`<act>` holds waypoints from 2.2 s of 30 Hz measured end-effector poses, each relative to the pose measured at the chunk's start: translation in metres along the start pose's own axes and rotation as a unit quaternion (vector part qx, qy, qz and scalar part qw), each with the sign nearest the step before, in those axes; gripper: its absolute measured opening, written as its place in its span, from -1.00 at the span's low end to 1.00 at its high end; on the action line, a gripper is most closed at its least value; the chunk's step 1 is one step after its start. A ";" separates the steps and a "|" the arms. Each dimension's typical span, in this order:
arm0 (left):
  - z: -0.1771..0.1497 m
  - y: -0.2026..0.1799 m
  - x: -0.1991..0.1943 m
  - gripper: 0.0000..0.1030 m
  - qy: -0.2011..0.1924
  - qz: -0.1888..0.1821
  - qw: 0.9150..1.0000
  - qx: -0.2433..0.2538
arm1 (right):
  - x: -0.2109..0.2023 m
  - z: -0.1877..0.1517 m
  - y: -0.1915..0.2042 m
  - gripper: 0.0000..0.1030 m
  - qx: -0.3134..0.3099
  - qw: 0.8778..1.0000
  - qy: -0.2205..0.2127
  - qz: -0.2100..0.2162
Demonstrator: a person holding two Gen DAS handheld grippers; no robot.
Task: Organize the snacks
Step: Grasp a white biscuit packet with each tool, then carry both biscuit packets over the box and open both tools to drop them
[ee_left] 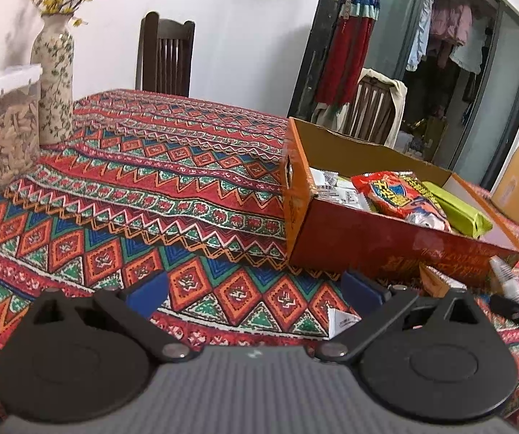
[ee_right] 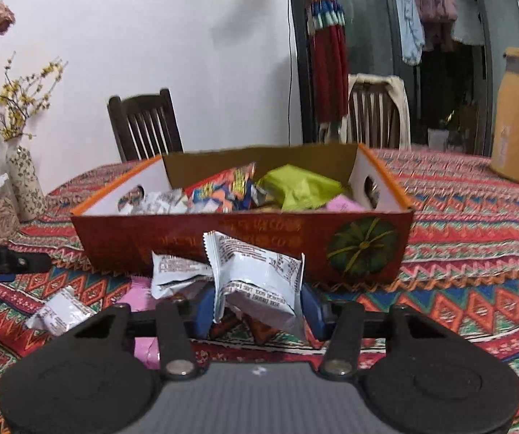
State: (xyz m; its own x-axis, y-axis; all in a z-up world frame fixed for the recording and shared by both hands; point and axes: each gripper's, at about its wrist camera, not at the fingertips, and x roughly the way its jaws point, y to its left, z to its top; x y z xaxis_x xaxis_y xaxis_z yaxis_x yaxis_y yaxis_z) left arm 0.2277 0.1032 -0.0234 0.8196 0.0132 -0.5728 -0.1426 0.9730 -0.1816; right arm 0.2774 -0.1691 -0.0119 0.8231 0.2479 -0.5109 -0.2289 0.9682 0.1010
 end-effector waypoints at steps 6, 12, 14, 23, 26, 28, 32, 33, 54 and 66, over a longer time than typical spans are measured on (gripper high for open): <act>-0.005 -0.039 -0.015 1.00 -0.004 0.005 0.997 0.075 | -0.012 -0.001 -0.015 -0.04 -0.001 1.000 -0.015 -0.002; -0.023 -0.074 -0.011 1.00 0.028 0.010 0.988 0.149 | -0.003 -0.010 -0.017 -0.03 0.002 1.000 -0.005 0.015; -0.028 -0.080 -0.008 1.00 0.035 0.011 0.987 0.157 | -0.004 -0.012 -0.017 -0.03 0.004 1.000 -0.008 0.020; -0.035 -0.085 0.010 0.28 0.064 0.016 0.985 0.157 | -0.006 -0.014 -0.017 -0.01 0.006 0.999 -0.014 0.043; -0.036 -0.087 0.007 0.23 0.061 0.016 0.985 0.161 | -0.007 -0.014 -0.016 -0.01 0.005 0.999 -0.016 0.047; -0.037 -0.088 0.005 0.16 0.059 0.012 0.985 0.160 | -0.008 -0.014 -0.016 0.00 0.005 0.999 -0.017 0.047; -0.037 -0.087 0.001 0.07 0.051 0.007 0.988 0.144 | -0.008 -0.014 -0.016 0.00 0.005 0.999 -0.018 0.047; -0.037 -0.087 -0.001 0.06 0.046 0.006 0.989 0.138 | -0.008 -0.014 -0.016 0.00 0.005 0.999 -0.019 0.048; 0.042 -0.125 -0.038 0.05 -0.076 -0.022 0.991 0.109 | -0.026 0.046 -0.005 0.00 -0.038 0.997 -0.066 0.032; 0.101 -0.143 0.004 0.05 -0.115 0.000 0.989 0.090 | 0.031 0.109 -0.009 0.00 -0.049 0.995 -0.085 -0.011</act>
State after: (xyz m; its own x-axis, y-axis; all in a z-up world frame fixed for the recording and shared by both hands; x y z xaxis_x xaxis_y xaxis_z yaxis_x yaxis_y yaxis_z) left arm 0.3073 -0.0126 0.0812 0.9269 0.0448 -0.3726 -0.0582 0.9980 -0.0248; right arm 0.3614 -0.1664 0.0641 0.9024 0.2364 -0.3603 -0.2519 0.9677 0.0040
